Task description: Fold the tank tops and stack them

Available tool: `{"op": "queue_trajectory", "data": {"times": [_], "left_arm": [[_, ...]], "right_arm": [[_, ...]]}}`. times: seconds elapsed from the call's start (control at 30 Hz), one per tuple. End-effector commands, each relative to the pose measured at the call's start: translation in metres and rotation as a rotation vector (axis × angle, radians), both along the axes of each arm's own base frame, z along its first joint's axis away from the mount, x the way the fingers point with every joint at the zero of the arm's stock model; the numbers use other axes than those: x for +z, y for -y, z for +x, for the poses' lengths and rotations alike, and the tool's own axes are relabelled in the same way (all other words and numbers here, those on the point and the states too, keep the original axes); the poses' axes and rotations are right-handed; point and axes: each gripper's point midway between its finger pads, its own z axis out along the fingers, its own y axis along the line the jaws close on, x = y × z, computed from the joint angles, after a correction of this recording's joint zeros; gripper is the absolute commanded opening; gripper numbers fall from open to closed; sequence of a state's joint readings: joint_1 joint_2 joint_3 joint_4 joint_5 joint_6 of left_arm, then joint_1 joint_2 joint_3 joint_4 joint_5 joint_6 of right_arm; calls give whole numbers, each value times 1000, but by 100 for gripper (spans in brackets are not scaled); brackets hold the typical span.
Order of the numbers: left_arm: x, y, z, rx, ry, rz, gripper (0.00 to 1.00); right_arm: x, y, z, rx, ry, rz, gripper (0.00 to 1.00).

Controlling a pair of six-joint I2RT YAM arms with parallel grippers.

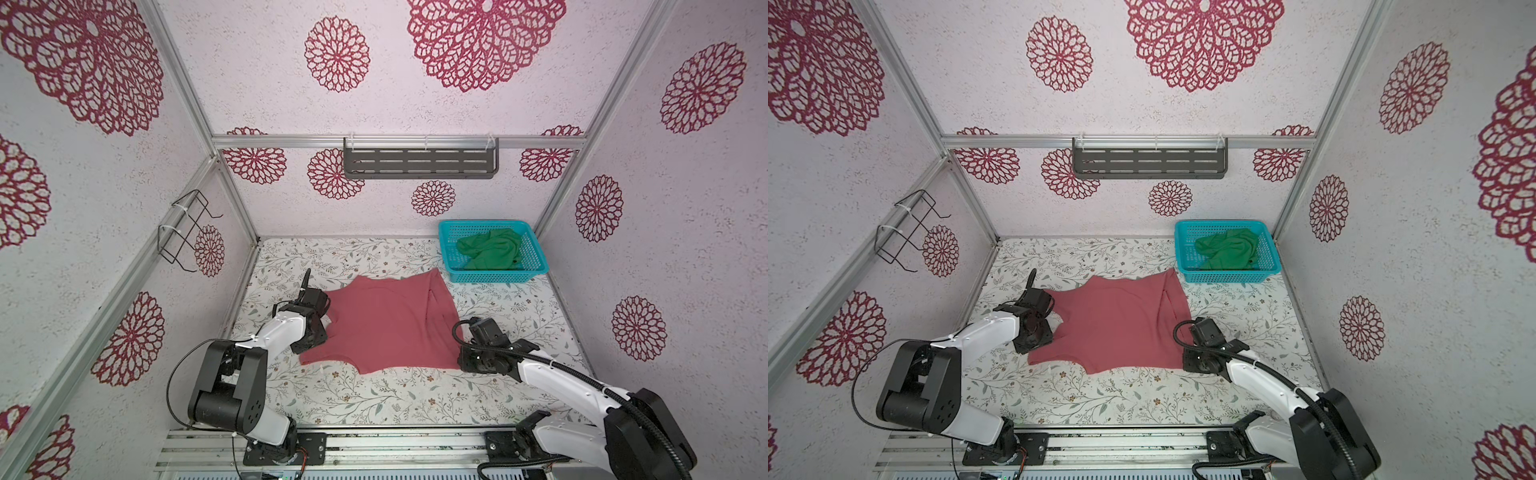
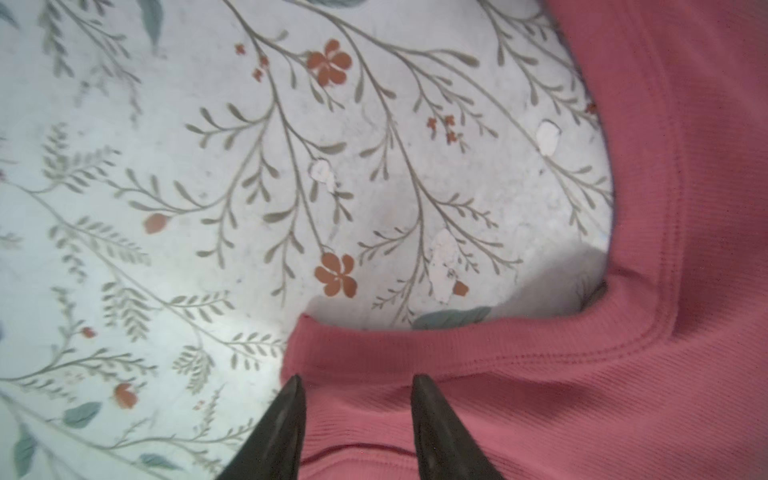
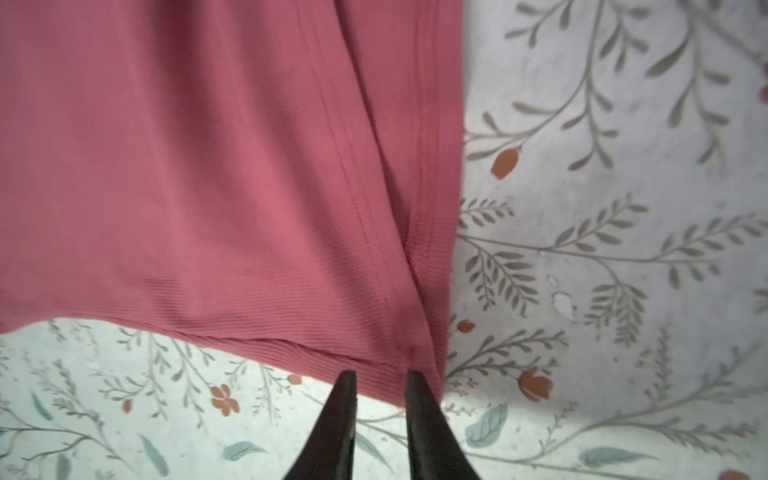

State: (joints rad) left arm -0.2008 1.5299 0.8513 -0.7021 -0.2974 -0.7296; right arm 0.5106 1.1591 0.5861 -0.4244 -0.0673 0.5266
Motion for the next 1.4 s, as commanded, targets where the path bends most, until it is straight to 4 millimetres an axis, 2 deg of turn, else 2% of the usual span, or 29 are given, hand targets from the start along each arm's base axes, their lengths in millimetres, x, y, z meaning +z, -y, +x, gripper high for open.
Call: {"op": "queue_trajectory", "data": {"times": [0.0,0.1,0.2,0.27,0.3,0.4,0.47,0.57,0.73,0.9,1.0,1.23,1.37], "left_arm": [[20,-24,-8,-33,-42,123,47],[42,-26,2,-45,-2,133,52],[61,-8,16,-73,51,60,57],[71,15,27,-102,100,-8,58],[73,33,34,-125,129,-61,58],[68,94,49,-192,192,-265,58],[60,126,54,-223,206,-351,58],[38,148,56,-246,177,-365,58],[5,147,44,-246,98,-330,58],[-9,139,37,-233,69,-306,57],[-13,136,34,-230,59,-293,57],[-24,127,30,-214,34,-278,57],[-27,121,27,-204,28,-266,57]], "right_arm": [[37,4,27,47,67,-26,29],[56,2,65,59,126,-41,29],[63,-9,105,89,170,-37,27],[60,-19,130,107,187,-17,24],[57,-24,143,117,191,-3,23],[50,-36,177,136,206,-8,22],[45,-45,195,151,217,-2,23],[31,-53,216,160,201,-1,28],[18,-68,229,179,186,38,39],[5,-74,233,181,164,66,39],[0,-74,233,174,154,68,32],[-4,-59,232,129,154,12,3],[3,-42,230,89,178,-36,0]]}}
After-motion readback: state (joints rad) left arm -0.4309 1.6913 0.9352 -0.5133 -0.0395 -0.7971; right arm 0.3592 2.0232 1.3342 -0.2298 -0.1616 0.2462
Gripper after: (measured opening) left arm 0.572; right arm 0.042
